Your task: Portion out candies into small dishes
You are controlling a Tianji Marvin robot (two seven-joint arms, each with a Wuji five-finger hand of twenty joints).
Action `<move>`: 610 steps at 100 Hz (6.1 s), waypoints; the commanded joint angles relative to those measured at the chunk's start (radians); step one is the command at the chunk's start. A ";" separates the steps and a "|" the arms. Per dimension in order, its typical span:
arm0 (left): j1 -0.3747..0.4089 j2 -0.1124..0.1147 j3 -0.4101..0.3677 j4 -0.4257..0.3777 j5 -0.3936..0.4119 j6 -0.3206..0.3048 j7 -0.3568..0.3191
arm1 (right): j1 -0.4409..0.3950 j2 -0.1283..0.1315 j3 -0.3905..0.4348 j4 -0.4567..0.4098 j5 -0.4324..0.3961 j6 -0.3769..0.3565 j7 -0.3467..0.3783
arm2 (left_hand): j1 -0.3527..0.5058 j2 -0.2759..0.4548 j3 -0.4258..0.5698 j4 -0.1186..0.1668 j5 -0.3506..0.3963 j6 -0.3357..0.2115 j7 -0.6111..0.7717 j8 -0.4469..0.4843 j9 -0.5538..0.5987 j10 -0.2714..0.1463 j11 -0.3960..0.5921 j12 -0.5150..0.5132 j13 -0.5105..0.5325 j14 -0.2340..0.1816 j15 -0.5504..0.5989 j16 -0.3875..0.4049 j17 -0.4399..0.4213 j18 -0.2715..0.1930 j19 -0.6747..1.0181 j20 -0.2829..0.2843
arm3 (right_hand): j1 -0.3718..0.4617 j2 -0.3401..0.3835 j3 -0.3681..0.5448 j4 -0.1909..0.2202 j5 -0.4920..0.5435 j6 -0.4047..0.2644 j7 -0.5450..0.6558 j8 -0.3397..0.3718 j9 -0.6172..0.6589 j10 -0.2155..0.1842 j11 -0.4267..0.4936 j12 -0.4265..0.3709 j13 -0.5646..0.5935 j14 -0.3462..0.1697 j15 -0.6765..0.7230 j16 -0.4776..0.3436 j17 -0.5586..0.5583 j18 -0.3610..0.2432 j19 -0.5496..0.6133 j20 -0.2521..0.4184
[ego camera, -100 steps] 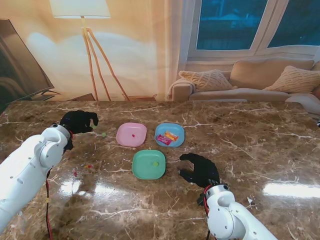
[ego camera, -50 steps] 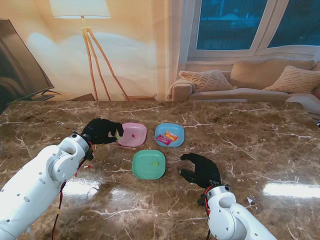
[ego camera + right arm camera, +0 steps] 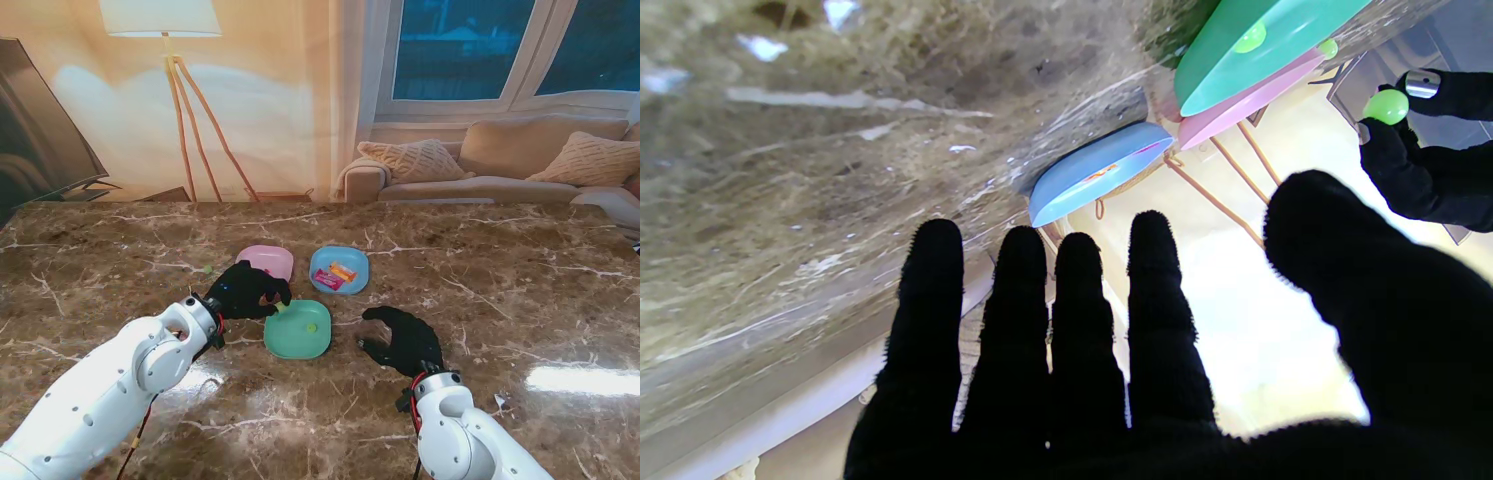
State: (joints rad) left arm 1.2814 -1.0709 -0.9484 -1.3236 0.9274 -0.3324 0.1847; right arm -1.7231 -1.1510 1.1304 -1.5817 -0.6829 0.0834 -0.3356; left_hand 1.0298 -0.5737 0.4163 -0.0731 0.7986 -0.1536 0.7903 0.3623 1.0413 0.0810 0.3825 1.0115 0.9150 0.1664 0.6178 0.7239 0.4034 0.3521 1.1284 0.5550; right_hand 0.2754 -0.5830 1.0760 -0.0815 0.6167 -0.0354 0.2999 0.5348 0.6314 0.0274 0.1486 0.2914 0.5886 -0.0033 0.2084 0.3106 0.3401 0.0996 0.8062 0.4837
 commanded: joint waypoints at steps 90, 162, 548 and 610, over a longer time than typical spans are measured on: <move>-0.018 0.014 0.025 -0.009 0.034 -0.064 -0.071 | -0.015 -0.003 0.002 -0.004 0.000 0.004 0.007 | -0.162 0.036 0.140 -0.005 -0.052 0.105 -0.283 -0.043 -0.299 -0.026 0.114 -0.206 -0.152 -0.021 -0.106 0.003 -0.115 0.008 -0.107 0.088 | -0.005 0.008 0.013 0.013 -0.004 -0.027 0.008 -0.010 -0.023 -0.004 -0.004 -0.002 -0.005 0.034 0.003 0.022 0.003 -0.003 0.017 0.019; -0.071 0.051 -0.206 0.054 0.116 0.129 -0.278 | -0.014 0.000 0.002 -0.006 -0.002 0.006 0.019 | -0.185 0.067 0.208 0.021 -0.285 0.023 -0.376 -0.064 -0.441 -0.035 0.139 -0.285 -0.233 -0.021 -0.108 0.021 -0.154 -0.003 -0.128 0.094 | -0.003 0.007 0.013 0.013 -0.004 -0.027 0.008 -0.009 -0.023 -0.003 -0.004 -0.002 -0.005 0.032 0.003 0.022 0.003 -0.003 0.017 0.019; -0.586 -0.127 0.587 0.980 -0.339 0.068 0.116 | 0.030 0.005 -0.024 0.033 0.034 0.002 0.081 | 0.069 0.080 0.005 0.017 -0.109 -0.066 0.186 0.172 0.019 -0.074 -0.099 -0.174 0.059 -0.046 0.001 0.036 0.008 -0.013 -0.022 0.043 | -0.007 0.014 0.009 0.013 -0.011 -0.029 0.006 -0.010 -0.034 -0.003 -0.005 -0.004 -0.006 0.032 0.004 0.023 0.004 -0.007 0.017 0.020; -0.274 0.023 0.001 0.376 0.032 0.144 -0.015 | 0.030 0.004 -0.025 0.031 0.029 0.002 0.070 | 0.071 0.089 -0.018 0.021 -0.104 -0.065 0.192 0.161 0.023 -0.062 -0.087 -0.168 0.050 -0.039 0.015 0.010 -0.001 -0.003 -0.015 0.042 | -0.005 0.013 0.010 0.013 -0.010 -0.029 0.007 -0.010 -0.037 -0.004 -0.004 -0.004 -0.006 0.032 0.004 0.023 0.003 -0.006 0.016 0.021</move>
State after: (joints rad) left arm 0.9846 -1.0516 -0.9537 -0.9236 0.9603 -0.1923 0.1600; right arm -1.6835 -1.1448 1.1041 -1.5544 -0.6556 0.0847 -0.2724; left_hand 1.0508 -0.5099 0.4099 -0.0608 0.6430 -0.2067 0.8946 0.5241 1.0297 0.0162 0.2798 0.8373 0.9454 0.1198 0.6010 0.7481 0.4100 0.3359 1.0765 0.6019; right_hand 0.2755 -0.5769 1.0760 -0.0815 0.6167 -0.0355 0.3000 0.5348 0.6207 0.0276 0.1483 0.2915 0.5886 -0.0031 0.2085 0.3163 0.3403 0.0998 0.8063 0.4839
